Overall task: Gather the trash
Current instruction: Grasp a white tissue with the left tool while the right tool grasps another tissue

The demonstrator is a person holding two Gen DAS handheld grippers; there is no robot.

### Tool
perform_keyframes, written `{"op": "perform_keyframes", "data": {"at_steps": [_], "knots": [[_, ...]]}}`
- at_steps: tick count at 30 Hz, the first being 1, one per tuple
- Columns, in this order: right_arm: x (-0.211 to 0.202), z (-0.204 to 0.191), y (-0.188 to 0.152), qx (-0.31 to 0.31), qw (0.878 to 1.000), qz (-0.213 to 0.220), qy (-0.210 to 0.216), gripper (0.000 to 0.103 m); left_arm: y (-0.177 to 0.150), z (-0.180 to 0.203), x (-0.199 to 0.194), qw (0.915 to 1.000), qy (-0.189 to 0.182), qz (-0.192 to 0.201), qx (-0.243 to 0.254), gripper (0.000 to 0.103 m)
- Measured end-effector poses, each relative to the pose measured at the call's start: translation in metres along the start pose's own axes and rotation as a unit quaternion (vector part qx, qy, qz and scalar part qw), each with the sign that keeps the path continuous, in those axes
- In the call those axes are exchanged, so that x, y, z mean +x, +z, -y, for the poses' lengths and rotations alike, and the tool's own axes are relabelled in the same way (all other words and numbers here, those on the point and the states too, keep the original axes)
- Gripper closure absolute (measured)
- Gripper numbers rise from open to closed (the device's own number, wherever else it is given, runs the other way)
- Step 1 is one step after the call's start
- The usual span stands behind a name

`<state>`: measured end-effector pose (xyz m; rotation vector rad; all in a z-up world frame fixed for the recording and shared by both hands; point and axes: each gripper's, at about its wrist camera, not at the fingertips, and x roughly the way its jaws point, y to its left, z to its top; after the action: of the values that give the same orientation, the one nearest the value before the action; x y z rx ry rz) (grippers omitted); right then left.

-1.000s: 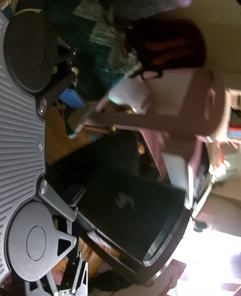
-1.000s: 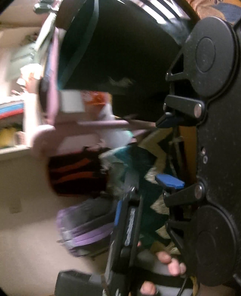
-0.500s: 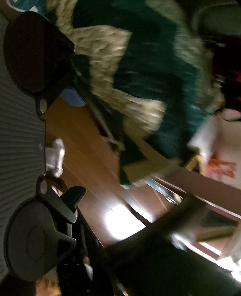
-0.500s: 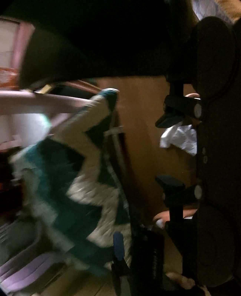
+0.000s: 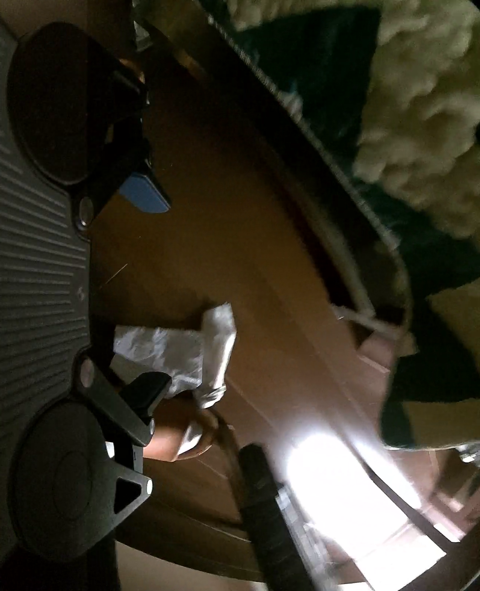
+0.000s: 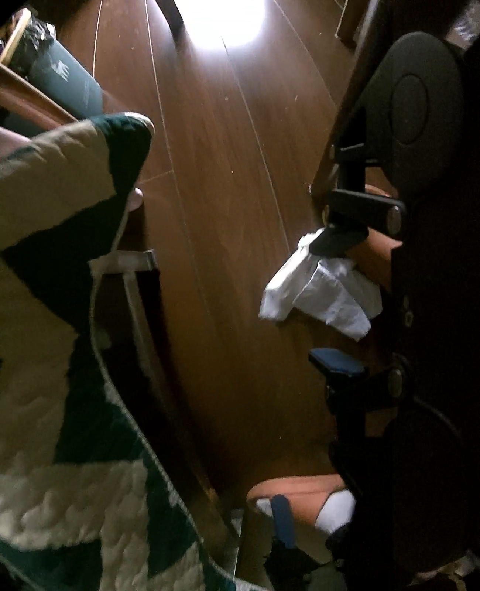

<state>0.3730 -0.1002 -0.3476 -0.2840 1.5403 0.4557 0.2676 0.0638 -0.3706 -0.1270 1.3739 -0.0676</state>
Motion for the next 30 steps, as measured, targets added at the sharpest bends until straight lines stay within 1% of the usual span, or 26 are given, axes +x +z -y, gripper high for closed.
{"op": "perform_keyframes", "data": {"at_steps": [2,5,8,11,14,16,19,21,23,25,26,27,28,29,30], "knots": [[0.018,0.003,0.010,0.004,1.000,-0.009,0.002,0.048,-0.005,0.005,0.014,0.9999,-0.006,-0.015,0.003,0.009],[0.048,0.008,0.020,0.010,1.000,-0.025,0.015,0.048,-0.008,0.009,0.037,0.9992,-0.018,-0.036,-0.006,0.009],[0.084,0.010,0.026,-0.003,0.999,-0.046,0.024,0.048,-0.013,0.015,0.064,0.9980,-0.017,-0.060,-0.004,0.009],[0.120,0.012,0.028,-0.028,0.997,-0.062,0.018,0.048,-0.020,0.018,0.100,0.9955,-0.020,-0.093,-0.004,0.009],[0.153,0.019,0.027,-0.031,0.996,-0.080,0.017,0.048,-0.025,0.021,0.134,0.9931,-0.024,-0.115,0.001,0.009],[0.171,0.025,0.025,-0.026,0.995,-0.091,0.025,0.048,-0.023,0.023,0.156,0.9915,-0.027,-0.127,0.010,0.009],[0.190,0.030,0.023,-0.026,0.994,-0.100,0.031,0.048,-0.022,0.029,0.178,0.9918,-0.023,-0.122,0.031,0.010],[0.200,0.033,0.021,-0.024,0.994,-0.100,0.034,0.048,-0.019,0.032,0.189,0.9925,-0.025,-0.115,0.033,0.010],[0.207,0.036,0.020,-0.018,0.994,-0.102,0.042,0.048,-0.018,0.035,0.199,0.9923,-0.026,-0.115,0.036,0.010],[0.211,0.038,0.018,-0.021,0.994,-0.100,0.045,0.048,-0.018,0.041,0.207,0.9919,-0.023,-0.115,0.049,0.010],[0.212,0.037,0.017,-0.024,0.994,-0.099,0.048,0.048,-0.019,0.043,0.210,0.9918,-0.022,-0.113,0.056,0.012],[0.213,0.037,0.016,-0.025,0.994,-0.096,0.049,0.048,-0.020,0.046,0.212,0.9917,-0.019,-0.111,0.063,0.018],[0.214,0.037,0.016,-0.026,0.994,-0.095,0.049,0.048,-0.021,0.048,0.214,0.9914,-0.017,-0.111,0.067,0.027],[0.215,0.035,0.015,-0.030,0.994,-0.097,0.050,0.048,-0.022,0.049,0.216,0.9913,-0.013,-0.112,0.069,0.033],[0.216,0.034,0.014,-0.036,0.994,-0.096,0.047,0.049,-0.022,0.051,0.216,0.9918,-0.007,-0.107,0.069,0.036]]}}
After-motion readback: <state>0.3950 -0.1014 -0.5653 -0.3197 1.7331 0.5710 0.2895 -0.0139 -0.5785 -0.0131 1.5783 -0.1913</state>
